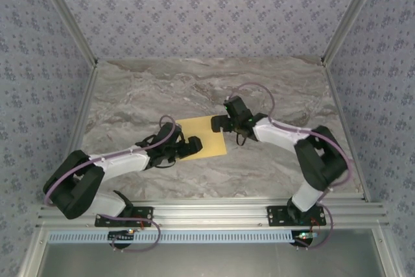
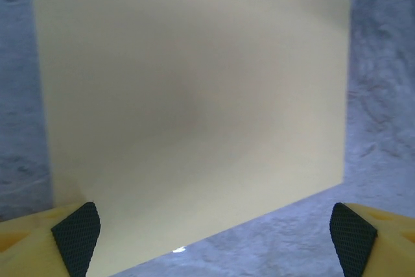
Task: Fold a paper plane with a square sheet of paper (fold left side to right side)
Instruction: Pick up the square sheet of paper from the center of the table.
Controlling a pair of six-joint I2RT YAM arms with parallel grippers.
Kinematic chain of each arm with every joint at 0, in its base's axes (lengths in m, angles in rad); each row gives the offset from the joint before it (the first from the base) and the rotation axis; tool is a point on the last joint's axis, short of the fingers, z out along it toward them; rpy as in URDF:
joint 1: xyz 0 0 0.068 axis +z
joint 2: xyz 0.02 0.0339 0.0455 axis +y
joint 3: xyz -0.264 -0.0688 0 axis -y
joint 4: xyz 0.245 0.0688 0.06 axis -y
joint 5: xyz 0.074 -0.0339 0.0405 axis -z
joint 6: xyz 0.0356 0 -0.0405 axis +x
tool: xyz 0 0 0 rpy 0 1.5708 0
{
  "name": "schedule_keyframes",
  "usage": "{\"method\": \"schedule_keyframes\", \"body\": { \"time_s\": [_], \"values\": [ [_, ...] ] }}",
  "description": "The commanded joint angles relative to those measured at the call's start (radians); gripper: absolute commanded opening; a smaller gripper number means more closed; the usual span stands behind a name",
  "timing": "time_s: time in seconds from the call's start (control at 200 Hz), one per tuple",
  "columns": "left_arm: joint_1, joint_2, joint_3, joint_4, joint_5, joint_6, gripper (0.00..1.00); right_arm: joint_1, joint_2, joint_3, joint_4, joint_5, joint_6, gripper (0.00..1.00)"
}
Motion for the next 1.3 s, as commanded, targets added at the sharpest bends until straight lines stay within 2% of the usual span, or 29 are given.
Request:
{"method": "schedule_keyframes", "body": {
  "time_s": [0.0, 0.21, 0.51, 0.73, 0.914, 1.064, 1.294],
  "values": [
    [0.008, 0.002, -0.008, 0.058, 0.042, -0.031, 0.94, 0.024, 0.101, 0.104, -0.007, -0.01, -0.004, 1.0],
    [0.012, 0.035, -0.022, 0.026, 0.014, -0.044, 0.94, 0.039, 0.243, 0.222, -0.034, -0.003, 0.018, 1.0],
    [0.011, 0.061, -0.024, -0.019, -0.018, -0.041, 0.92, 0.062, 0.296, 0.202, -0.051, -0.076, 0.034, 1.0],
    [0.012, 0.083, -0.021, -0.033, -0.036, -0.039, 0.84, 0.104, 0.28, 0.14, -0.048, -0.172, 0.033, 0.9],
    [0.012, 0.084, -0.021, -0.047, -0.058, -0.041, 0.8, 0.151, 0.221, 0.097, -0.05, -0.15, 0.041, 0.89],
    [0.011, 0.075, -0.022, -0.054, -0.066, -0.046, 0.79, 0.163, 0.19, 0.072, -0.053, -0.142, 0.042, 0.84],
    [0.013, 0.005, -0.023, -0.083, -0.079, -0.033, 0.79, 0.161, 0.17, 0.066, -0.063, -0.148, 0.032, 0.66]
  ]
}}
